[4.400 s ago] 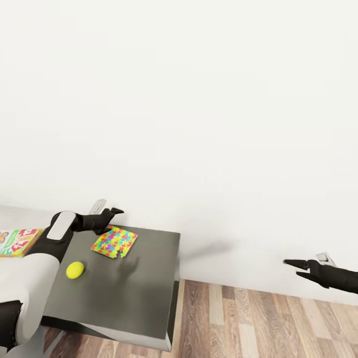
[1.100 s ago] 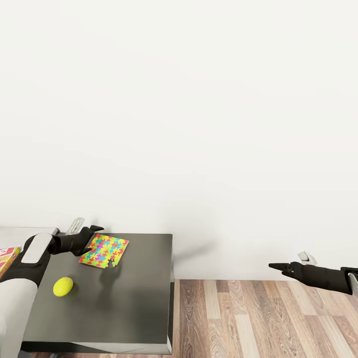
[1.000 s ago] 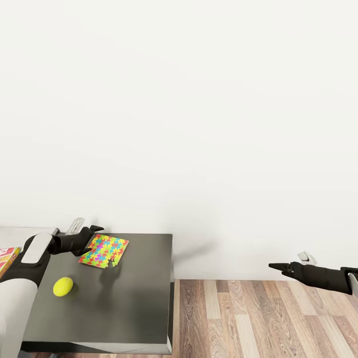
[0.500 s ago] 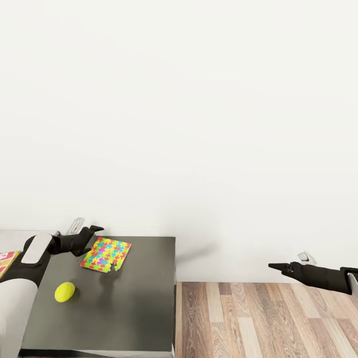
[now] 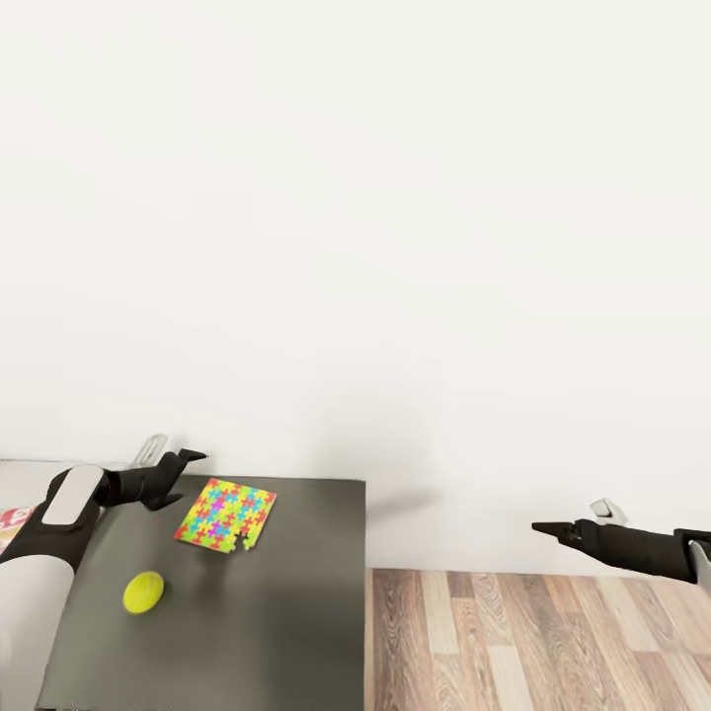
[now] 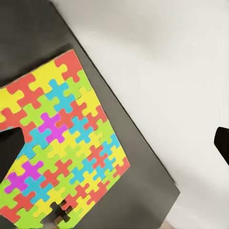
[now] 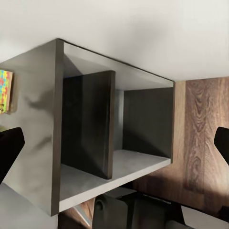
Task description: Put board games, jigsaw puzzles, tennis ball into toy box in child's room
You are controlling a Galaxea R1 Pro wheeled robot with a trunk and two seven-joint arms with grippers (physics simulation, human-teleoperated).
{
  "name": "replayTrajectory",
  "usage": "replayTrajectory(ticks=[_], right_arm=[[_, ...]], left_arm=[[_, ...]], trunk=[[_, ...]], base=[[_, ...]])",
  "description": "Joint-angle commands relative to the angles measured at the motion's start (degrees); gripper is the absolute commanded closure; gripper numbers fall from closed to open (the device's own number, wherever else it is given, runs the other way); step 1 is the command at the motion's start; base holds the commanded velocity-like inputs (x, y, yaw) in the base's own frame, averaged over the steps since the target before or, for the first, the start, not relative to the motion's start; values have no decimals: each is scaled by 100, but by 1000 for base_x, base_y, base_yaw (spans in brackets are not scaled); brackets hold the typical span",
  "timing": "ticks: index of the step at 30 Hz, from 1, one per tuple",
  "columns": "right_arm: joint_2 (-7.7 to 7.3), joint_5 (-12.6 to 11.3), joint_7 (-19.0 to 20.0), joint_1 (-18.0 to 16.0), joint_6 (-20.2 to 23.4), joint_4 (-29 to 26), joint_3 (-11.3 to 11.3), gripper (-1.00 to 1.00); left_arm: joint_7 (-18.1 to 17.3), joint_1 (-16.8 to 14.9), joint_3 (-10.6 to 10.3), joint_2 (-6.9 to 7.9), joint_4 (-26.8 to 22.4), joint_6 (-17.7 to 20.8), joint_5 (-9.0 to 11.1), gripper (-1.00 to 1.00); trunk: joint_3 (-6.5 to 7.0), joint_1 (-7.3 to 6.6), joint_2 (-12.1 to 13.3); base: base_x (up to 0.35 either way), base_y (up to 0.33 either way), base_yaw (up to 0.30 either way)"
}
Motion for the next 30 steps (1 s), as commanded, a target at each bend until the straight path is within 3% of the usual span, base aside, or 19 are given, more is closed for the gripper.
replayTrajectory(ticks=[1,20,30], right_arm=[[4,30,22,-4,24,-4,-6,-100],[24,163,28,-3,8,-16,-17,-100],[24,166,42,2,-368,38,-30,-100]], left_arm=[[56,-4,11,-2,-3,21,59,-100],[63,4,-5,-7,-3,19,53,-100],[65,3,-35,-15,-3,14,50,-100]], trunk=[[-11,4,-11],[-11,4,-11],[-11,4,-11]], base=[[23,23,171],[6,6,51],[0,0,3]])
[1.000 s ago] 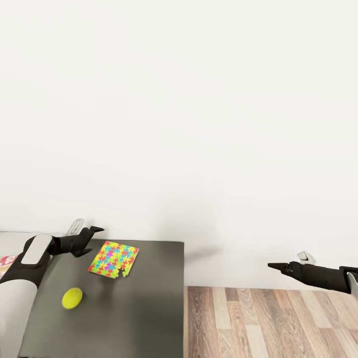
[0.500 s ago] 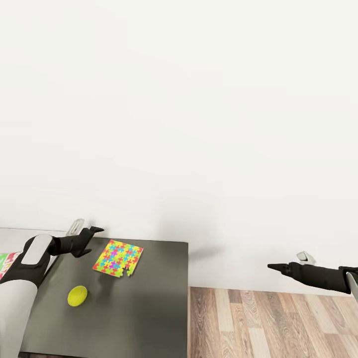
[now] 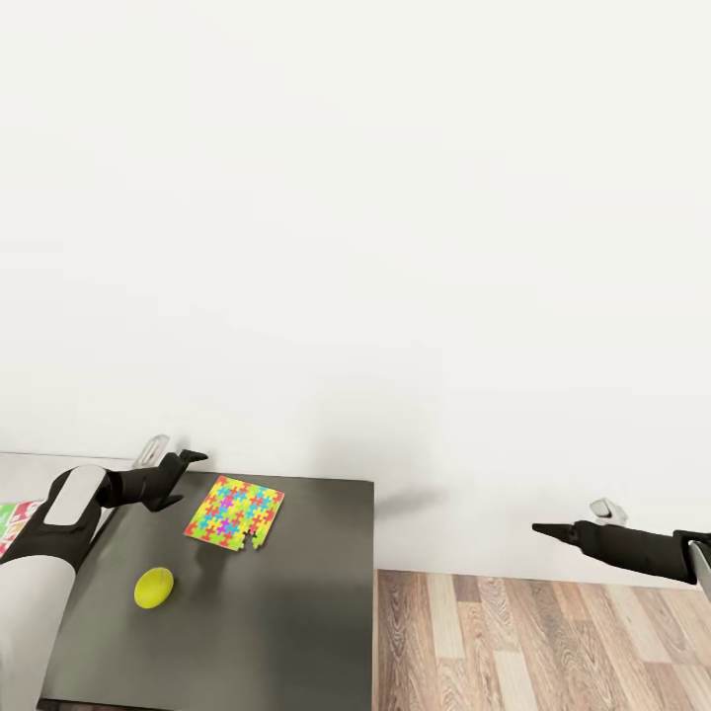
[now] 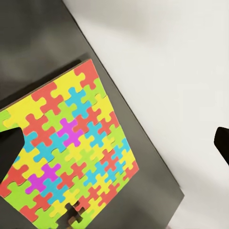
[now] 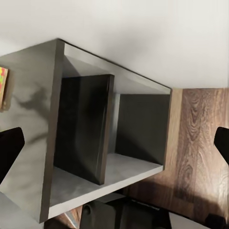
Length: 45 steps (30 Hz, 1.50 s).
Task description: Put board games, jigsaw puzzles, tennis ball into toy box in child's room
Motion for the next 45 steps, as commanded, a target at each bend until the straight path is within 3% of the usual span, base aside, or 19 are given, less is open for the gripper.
replayTrajectory(ticks=[1,24,34,45], right_arm=[[-1,-7,16,-4,-32,6,-3,-100],[18,42,24,-5,-157,-44,26,-100],[17,48,30,-9,-152,-57,276,-100],[14,42,38,-5,-151,-155,373,-100]], left_arm=[[56,-4,6,-2,-5,22,60,-100],[77,-25,27,-11,66,21,65,-100],[112,-48,30,-12,106,20,61,-100],[132,-59,30,-7,193,20,60,-100]], trunk=[[-11,3,-11],[18,3,-11],[73,3,-11],[99,3,-11]], base=[[0,0,1],[0,0,0],[0,0,0],[0,0,0]])
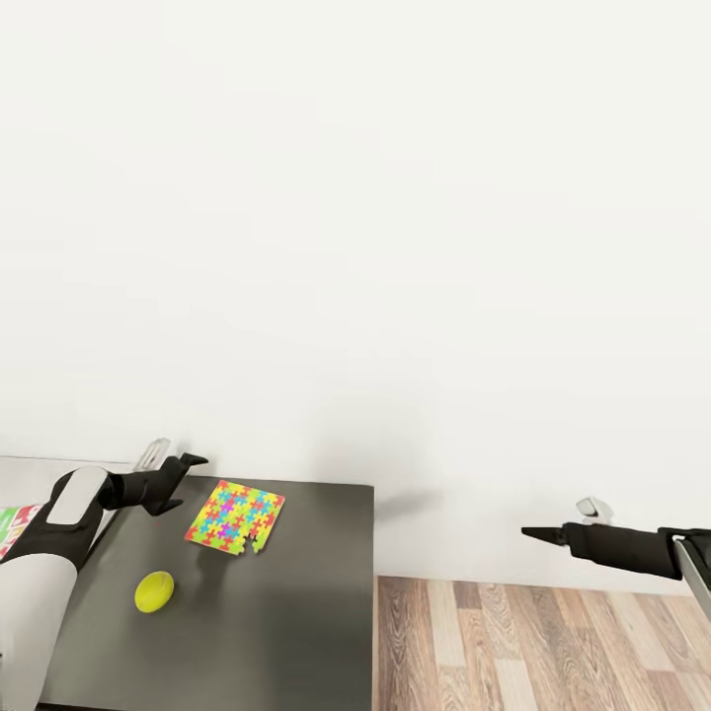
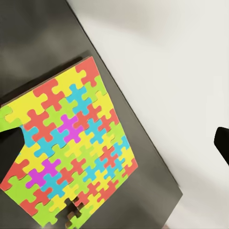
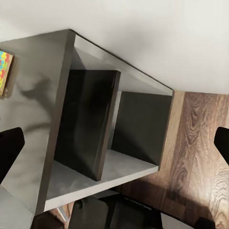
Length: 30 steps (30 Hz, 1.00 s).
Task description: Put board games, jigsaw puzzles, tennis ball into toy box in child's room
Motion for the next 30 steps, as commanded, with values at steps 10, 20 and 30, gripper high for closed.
replayTrajectory(ticks=[10,20,30], right_arm=[[1,-18,7,-3,30,-102,8,-100],[1,-15,3,-2,30,-120,15,-100],[-2,-19,7,-2,30,-124,1,-100]], left_arm=[[91,-198,5,5,340,-88,58,-100],[300,-307,5,24,480,-185,63,-100],[372,-331,18,16,511,-231,71,-100]], trunk=[[-26,3,-11],[-95,3,-11],[-124,3,-11]], base=[[0,0,0],[0,0,0],[0,0,0]])
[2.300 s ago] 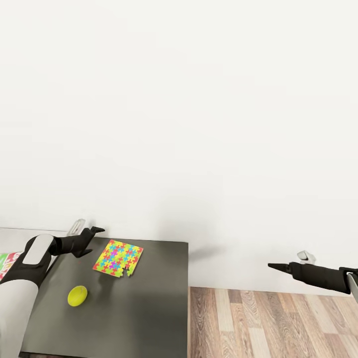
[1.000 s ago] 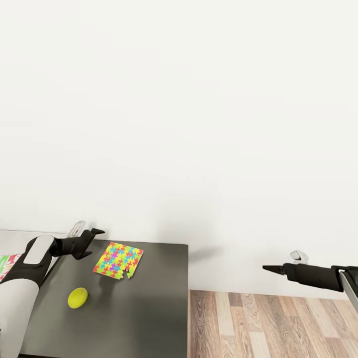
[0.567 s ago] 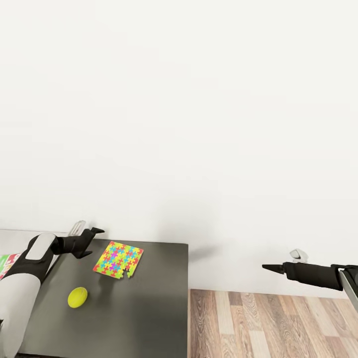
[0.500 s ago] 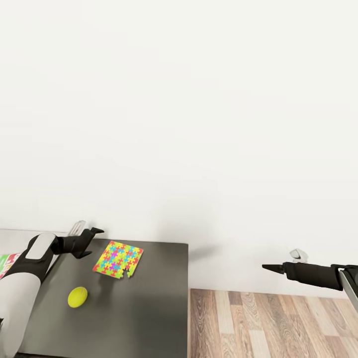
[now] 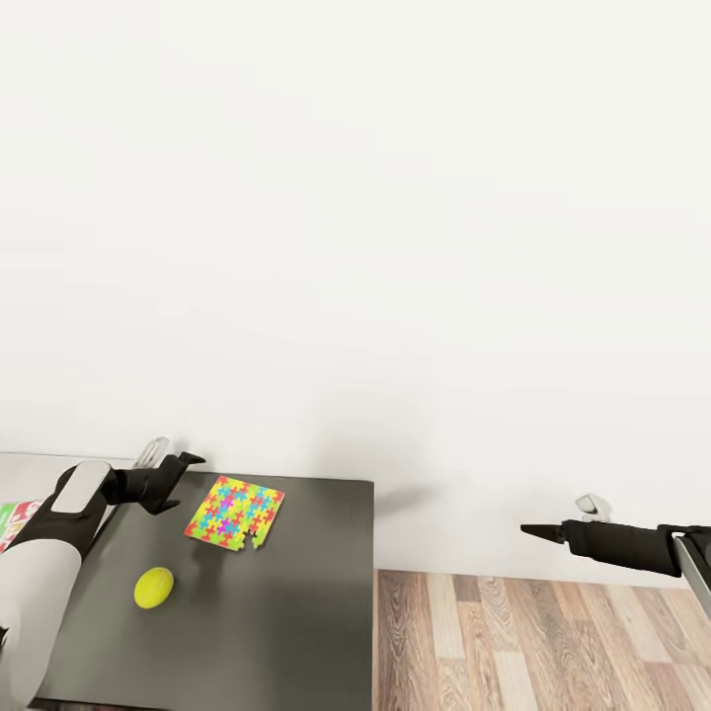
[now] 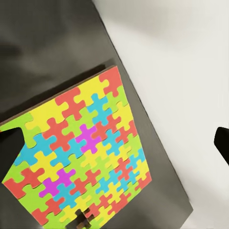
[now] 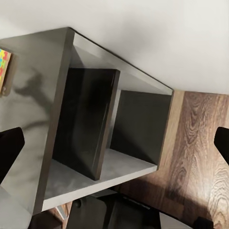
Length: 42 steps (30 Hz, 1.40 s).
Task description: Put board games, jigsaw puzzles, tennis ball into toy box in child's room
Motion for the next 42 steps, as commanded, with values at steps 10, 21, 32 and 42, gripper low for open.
replayTrajectory(ticks=[10,21,32,42], right_arm=[[2,-9,11,-4,17,-1,-12,-100],[-1,-15,14,-4,19,-1,-5,-100],[-6,-17,19,-4,21,-14,5,-100],[-6,-4,7,-14,28,-10,18,-100]], left_arm=[[69,-9,17,-12,0,10,76,-100],[74,-9,17,-8,0,13,74,-100],[84,-9,19,12,0,33,61,-100],[88,-7,25,60,0,28,62,-100]], trunk=[[-66,3,-11],[-158,3,-11],[-228,3,-11],[-260,3,-11]], base=[[0,0,0],[0,0,0],[0,0,0],[0,0,12]])
